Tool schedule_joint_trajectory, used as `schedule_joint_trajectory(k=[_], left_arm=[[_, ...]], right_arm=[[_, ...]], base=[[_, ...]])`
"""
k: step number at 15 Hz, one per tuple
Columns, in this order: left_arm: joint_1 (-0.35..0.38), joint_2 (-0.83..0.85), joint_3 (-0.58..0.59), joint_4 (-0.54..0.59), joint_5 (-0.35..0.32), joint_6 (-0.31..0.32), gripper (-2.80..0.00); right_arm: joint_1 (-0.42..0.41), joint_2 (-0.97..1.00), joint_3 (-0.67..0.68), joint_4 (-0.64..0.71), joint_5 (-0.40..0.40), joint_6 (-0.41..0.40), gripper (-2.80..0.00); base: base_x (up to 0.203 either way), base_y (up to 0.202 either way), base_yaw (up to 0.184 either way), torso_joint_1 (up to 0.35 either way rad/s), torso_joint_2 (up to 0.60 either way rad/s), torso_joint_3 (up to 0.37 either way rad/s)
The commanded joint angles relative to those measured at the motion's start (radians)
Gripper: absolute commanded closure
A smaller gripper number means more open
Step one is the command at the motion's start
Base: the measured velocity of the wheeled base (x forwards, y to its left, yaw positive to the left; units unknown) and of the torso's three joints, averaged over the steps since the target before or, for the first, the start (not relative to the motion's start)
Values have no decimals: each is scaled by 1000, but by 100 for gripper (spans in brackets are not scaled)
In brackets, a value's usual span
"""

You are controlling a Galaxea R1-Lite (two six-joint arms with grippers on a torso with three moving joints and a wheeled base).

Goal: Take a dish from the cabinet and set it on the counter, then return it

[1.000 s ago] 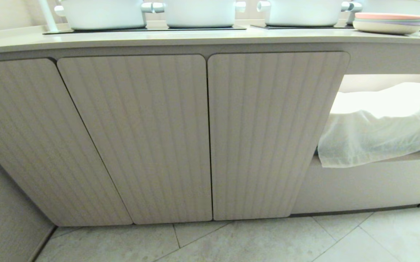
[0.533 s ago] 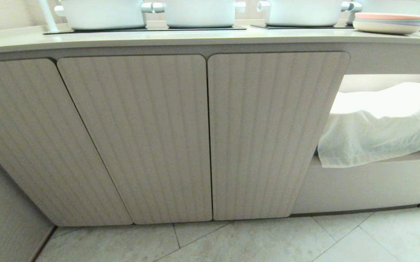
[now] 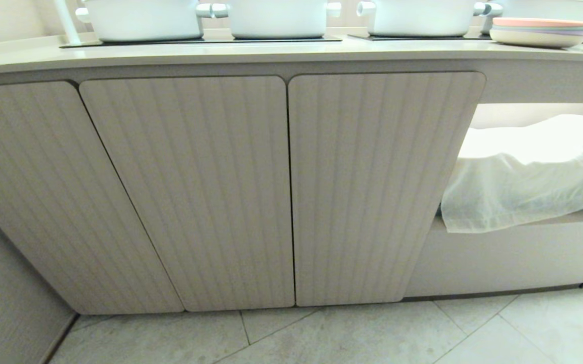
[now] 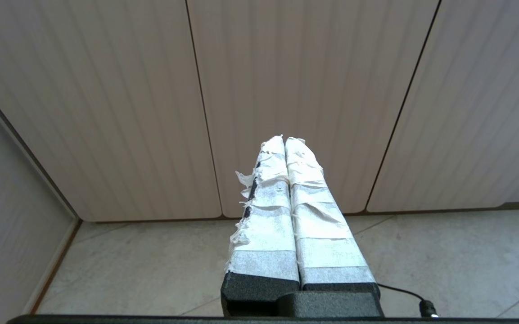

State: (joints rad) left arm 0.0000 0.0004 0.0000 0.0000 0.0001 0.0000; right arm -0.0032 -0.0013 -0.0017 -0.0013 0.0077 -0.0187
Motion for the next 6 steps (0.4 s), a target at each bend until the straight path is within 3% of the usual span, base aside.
schedule_joint_trajectory(k=[1, 6], left_arm=[[0, 0, 0, 0, 1, 0, 0], [0, 0, 0, 0, 1, 0, 0]], right_arm=[[0, 1, 0, 0, -2, -1, 0], [0, 1, 0, 1, -3, 11, 0]], base=[[0, 0, 0, 0, 0, 0], [0, 0, 0, 0, 0, 0]])
